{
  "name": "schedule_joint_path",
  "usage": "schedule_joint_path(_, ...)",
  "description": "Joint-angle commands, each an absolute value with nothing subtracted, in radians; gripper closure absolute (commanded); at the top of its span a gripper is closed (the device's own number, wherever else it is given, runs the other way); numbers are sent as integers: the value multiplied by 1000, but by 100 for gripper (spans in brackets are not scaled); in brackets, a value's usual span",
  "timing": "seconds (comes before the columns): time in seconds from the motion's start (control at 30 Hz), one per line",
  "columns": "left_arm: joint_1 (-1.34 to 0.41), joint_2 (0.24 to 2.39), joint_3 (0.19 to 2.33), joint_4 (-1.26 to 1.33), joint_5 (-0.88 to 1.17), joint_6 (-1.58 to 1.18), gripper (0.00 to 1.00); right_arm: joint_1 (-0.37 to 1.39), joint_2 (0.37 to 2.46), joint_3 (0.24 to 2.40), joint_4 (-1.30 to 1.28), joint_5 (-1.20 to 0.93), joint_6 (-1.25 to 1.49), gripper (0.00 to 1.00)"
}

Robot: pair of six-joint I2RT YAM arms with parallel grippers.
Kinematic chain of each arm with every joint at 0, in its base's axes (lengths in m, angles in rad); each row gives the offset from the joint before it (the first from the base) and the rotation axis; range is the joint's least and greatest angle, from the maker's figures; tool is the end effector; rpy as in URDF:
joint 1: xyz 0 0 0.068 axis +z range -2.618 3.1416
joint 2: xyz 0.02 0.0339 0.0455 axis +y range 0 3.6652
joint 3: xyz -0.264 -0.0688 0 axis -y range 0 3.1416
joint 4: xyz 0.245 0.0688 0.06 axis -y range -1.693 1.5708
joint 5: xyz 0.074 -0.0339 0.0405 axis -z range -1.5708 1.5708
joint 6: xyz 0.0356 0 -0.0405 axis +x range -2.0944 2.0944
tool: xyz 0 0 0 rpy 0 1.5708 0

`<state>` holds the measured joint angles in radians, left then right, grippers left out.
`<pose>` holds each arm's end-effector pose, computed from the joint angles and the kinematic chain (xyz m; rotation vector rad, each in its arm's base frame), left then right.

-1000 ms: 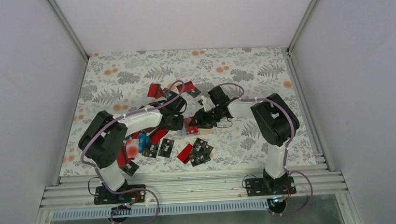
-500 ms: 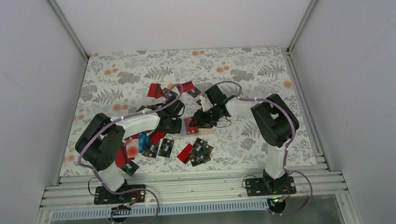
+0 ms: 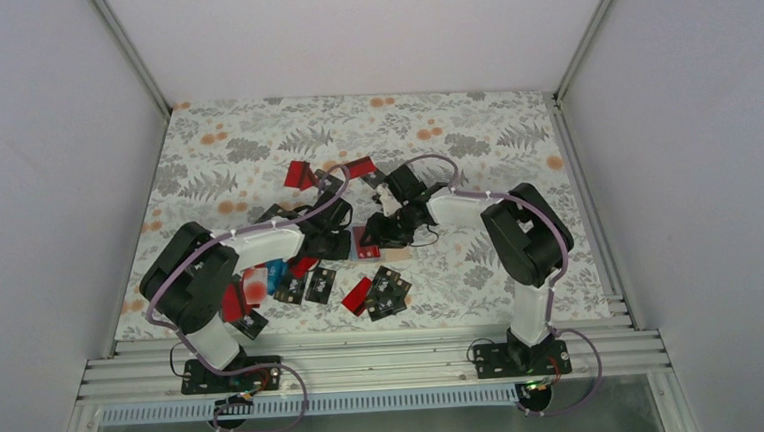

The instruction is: Put the credit cards into the card holder

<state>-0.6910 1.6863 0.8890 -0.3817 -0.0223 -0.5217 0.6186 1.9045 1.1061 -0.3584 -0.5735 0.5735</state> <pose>0.2366 -0.1946 0.1411 0.2300 2.7832 -0.2902 0.2839 0.2258 0.1342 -0.2478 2.9297 1.0621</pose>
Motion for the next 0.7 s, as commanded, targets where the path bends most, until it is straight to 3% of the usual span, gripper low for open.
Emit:
schedule_joint_path(0.0,-701,1723,848,-348,73,-544,98,669,1917,1124,-413,-535,608,53)
schedule_joint_path(0.67,-703,1728,816,-330,63,-551,98,724,1907,1204,-462,-553,660,56)
